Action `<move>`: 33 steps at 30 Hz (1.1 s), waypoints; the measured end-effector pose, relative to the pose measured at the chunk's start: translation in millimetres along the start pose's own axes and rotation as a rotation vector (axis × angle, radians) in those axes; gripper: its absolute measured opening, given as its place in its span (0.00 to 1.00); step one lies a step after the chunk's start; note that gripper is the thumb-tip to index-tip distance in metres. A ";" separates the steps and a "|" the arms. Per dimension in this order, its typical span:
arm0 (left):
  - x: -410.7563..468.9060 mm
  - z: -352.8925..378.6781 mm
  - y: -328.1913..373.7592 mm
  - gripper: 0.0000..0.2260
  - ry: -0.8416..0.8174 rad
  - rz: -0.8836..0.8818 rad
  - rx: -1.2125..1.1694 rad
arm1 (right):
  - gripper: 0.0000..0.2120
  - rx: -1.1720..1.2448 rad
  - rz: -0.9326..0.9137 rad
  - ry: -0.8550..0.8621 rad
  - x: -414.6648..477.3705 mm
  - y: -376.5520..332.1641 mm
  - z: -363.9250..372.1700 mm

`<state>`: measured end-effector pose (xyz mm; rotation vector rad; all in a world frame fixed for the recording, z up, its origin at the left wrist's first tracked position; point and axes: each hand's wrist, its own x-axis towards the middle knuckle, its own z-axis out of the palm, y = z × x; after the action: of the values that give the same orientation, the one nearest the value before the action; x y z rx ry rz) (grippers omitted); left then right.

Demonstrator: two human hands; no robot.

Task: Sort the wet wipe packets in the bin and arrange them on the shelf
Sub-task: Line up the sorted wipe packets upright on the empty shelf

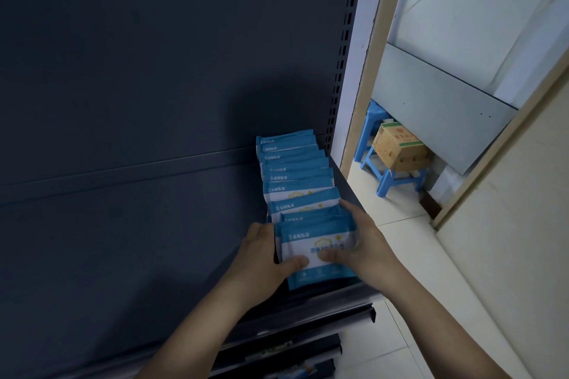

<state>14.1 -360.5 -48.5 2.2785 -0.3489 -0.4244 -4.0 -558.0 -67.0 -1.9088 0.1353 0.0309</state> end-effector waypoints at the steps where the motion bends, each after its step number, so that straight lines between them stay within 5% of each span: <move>1: 0.3 -0.6 -0.5 0.28 0.000 0.001 -0.023 | 0.47 0.023 -0.014 -0.005 0.5 1.7 1.2; 11: 1.6 0.7 -2.1 0.34 0.120 0.040 -0.222 | 0.48 0.105 -0.060 -0.020 7.6 2.0 5.2; 17: -5.9 -4.0 -5.1 0.38 0.223 -0.021 -0.103 | 0.40 -0.152 -0.068 0.109 2.5 5.6 -7.2; 21: -12.0 -0.7 -8.4 0.24 0.106 -0.038 -0.056 | 0.21 -0.182 -0.023 0.162 -8.8 10.2 -13.9; 28: -8.6 -7.5 -2.5 0.18 -0.006 -0.043 -0.068 | 0.24 -0.087 0.024 0.101 -6.9 3.1 -13.4; 33: 10.0 -23.6 -1.3 0.41 0.124 -0.133 -0.073 | 0.23 0.145 -0.039 0.008 7.0 -14.6 -8.2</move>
<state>32.9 -348.0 -36.2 2.2513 -0.1176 -0.3551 4.2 -561.5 -51.2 -1.7667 0.1027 -0.0125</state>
